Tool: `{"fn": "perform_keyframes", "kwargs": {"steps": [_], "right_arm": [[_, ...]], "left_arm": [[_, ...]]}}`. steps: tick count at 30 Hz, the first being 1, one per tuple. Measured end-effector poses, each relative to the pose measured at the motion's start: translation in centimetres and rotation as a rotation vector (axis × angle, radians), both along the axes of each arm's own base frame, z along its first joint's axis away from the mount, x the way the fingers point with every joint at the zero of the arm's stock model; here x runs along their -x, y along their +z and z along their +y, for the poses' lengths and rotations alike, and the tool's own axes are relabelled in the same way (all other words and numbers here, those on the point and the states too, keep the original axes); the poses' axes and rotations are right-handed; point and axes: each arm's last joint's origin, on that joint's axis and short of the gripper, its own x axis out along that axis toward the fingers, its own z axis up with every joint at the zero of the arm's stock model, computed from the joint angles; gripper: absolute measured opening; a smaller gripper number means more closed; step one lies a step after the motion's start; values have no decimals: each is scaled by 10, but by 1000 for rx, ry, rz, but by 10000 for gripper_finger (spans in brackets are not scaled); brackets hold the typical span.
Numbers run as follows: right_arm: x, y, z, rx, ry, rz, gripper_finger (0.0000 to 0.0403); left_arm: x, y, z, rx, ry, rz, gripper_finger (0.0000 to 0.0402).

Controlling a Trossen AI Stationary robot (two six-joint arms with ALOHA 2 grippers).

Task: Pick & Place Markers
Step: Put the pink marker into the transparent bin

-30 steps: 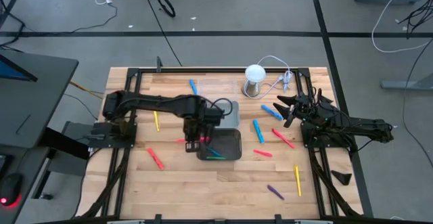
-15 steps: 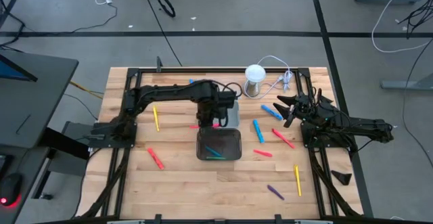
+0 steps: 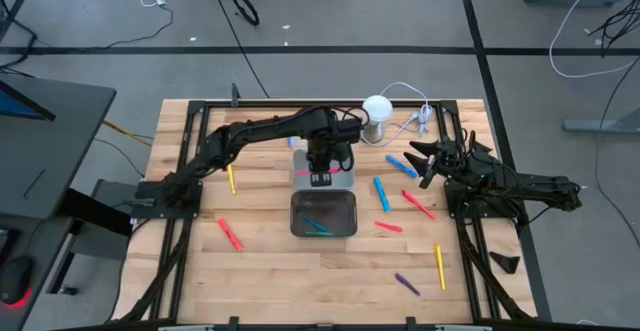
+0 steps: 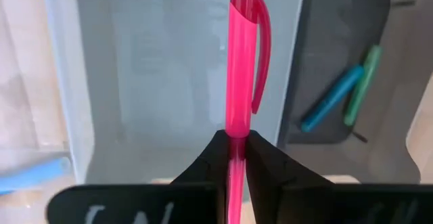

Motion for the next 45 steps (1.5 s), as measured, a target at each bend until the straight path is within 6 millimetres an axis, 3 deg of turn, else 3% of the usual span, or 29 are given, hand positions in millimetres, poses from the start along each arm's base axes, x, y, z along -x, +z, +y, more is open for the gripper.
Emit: {"fn": "perform_keyframes", "kwargs": {"steps": [16, 24, 31, 45], "right_arm": [[0, 0, 0, 0, 0, 0, 231], [0, 0, 0, 0, 0, 0, 231], [0, 0, 0, 0, 0, 0, 231], [0, 0, 0, 0, 0, 0, 231]], "left_arm": [[-2, -2, -1, -61, -35, -1, 30], [-4, -35, 0, -86, -68, 46, 30], [-11, -57, 1, -110, -73, -15, 30], [-14, -83, -2, -80, -81, -23, 30]]}}
